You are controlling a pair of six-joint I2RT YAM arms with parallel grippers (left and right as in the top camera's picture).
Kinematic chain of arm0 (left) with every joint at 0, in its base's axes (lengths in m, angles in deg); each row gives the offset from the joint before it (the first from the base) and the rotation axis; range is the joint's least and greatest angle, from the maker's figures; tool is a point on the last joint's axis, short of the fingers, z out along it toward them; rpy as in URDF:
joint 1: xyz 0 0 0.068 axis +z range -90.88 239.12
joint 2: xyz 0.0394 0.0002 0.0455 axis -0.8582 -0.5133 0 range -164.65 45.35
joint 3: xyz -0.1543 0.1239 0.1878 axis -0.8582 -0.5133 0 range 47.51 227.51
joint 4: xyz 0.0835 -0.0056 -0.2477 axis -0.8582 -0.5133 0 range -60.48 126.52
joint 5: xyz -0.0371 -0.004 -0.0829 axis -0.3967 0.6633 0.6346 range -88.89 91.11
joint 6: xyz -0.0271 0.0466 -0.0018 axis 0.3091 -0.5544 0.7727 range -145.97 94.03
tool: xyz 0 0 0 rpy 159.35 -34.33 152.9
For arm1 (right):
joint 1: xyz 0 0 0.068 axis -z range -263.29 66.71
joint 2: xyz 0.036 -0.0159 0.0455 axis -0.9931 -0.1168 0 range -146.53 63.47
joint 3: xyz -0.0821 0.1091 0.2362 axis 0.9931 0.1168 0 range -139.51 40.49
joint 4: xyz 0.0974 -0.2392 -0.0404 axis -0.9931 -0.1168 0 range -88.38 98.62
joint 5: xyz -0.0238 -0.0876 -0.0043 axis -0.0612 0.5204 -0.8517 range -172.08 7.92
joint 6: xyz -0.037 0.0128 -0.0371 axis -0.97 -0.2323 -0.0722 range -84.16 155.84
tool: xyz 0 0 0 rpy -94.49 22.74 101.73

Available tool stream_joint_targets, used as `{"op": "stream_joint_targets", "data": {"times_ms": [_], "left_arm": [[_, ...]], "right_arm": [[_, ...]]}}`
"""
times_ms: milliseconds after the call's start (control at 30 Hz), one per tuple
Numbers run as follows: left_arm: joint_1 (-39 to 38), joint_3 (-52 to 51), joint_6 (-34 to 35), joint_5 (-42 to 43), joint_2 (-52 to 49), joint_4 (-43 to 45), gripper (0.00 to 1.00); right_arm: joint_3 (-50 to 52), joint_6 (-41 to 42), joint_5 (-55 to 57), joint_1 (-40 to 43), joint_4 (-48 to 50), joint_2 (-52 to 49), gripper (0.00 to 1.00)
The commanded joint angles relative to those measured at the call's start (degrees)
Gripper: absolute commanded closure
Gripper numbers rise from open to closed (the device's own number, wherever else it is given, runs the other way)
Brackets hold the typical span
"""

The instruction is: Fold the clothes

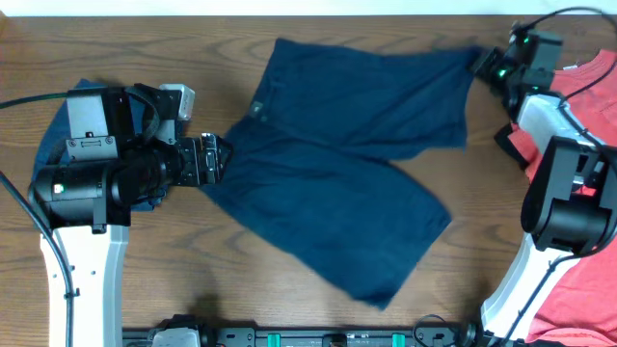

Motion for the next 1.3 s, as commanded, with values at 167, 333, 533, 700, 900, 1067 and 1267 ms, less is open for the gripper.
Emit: {"op": "stream_joint_targets", "data": {"times_ms": [167,333,533,700,900,1067,1267], "left_arm": [[0.13,1.05,-0.83,0.31,0.09,-0.09,0.11],[0.13,1.05,-0.81,-2.64,0.09,-0.13,0.1],[0.13,1.03,-0.79,-7.91,-0.04,-0.15,0.1],[0.13,0.28,-0.74,-10.67,-1.9,-0.44,0.1],[0.13,0.17,-0.76,-10.64,-6.45,-1.92,0.1],[0.13,0.17,-0.79,-10.64,-9.44,-4.37,0.11],[0.13,0.17,-0.81,-10.67,-10.32,-4.81,0.11]], "right_arm": [[-3.08,-7.06,-7.17,1.11,-10.36,5.14,0.53],[-3.08,-14.82,-7.15,1.11,-25.16,12.72,0.45],[-3.06,-14.8,-6.78,0.94,-46.14,24.17,0.44],[-2.8,-12.26,2.38,-1.01,-65.92,26.51,0.55],[8.09,-11.56,7.04,-4.98,-68.32,24.39,0.44],[21.62,-11.61,7.48,-5.77,-56.46,23.8,0.29],[32.76,-14.25,7.45,-5.75,-41.48,23.82,0.39]]}}
